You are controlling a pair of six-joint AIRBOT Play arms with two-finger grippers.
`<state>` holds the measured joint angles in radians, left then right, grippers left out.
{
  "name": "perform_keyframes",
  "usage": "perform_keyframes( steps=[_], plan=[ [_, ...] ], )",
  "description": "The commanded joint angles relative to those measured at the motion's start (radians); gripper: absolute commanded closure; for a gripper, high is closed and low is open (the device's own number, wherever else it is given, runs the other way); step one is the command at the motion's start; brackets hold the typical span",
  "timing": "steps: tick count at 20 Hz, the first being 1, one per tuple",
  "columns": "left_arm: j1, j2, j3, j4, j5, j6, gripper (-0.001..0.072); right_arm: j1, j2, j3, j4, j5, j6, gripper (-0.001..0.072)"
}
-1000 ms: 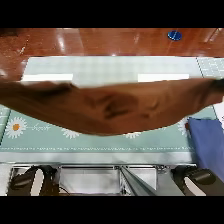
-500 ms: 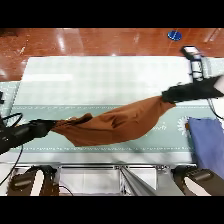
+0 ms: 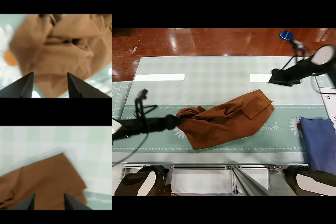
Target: Fold the shirts.
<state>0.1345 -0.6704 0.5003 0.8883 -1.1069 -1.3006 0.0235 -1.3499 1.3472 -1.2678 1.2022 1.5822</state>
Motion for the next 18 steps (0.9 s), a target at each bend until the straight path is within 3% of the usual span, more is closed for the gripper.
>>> perform_keyframes(
  steps=[1, 4, 6, 8, 10, 14, 18],
  plan=[
    [0.118, -0.047, 0.204, 0.129, -0.022, -0.021, 0.0199, -0.159, 0.112, 0.035, -0.135, 0.136, -0.03, 0.0292],
    [0.236, -0.096, 0.245, 0.068, 0.01, -0.026, 0.02, -0.344, 0.297, -0.209, -0.043, 0.032, -0.024, 0.0295],
    [0.23, -0.224, 0.241, -0.019, -0.051, -0.012, 0.0201, -0.39, 0.385, -0.452, 0.063, -0.003, -0.069, 0.0301],
    [0.195, -0.414, 0.252, -0.174, -0.146, 0.144, 0.0201, -0.387, 0.423, -0.665, 0.184, -0.035, -0.104, 0.0301],
    [0.143, -0.591, 0.318, -0.131, -0.189, 0.136, 0.02, -0.387, 0.429, -0.805, 0.319, -0.056, -0.183, 0.0302],
    [0.013, -0.834, 0.512, -0.091, -0.277, 0.125, 0.02, -0.387, 0.429, -0.883, 0.353, -0.025, -0.247, 0.0302],
    [-0.126, -0.964, 0.679, -0.024, -0.383, 0.092, 0.02, -0.387, 0.429, -0.883, 0.341, 0.016, -0.252, 0.0302]
  ],
)
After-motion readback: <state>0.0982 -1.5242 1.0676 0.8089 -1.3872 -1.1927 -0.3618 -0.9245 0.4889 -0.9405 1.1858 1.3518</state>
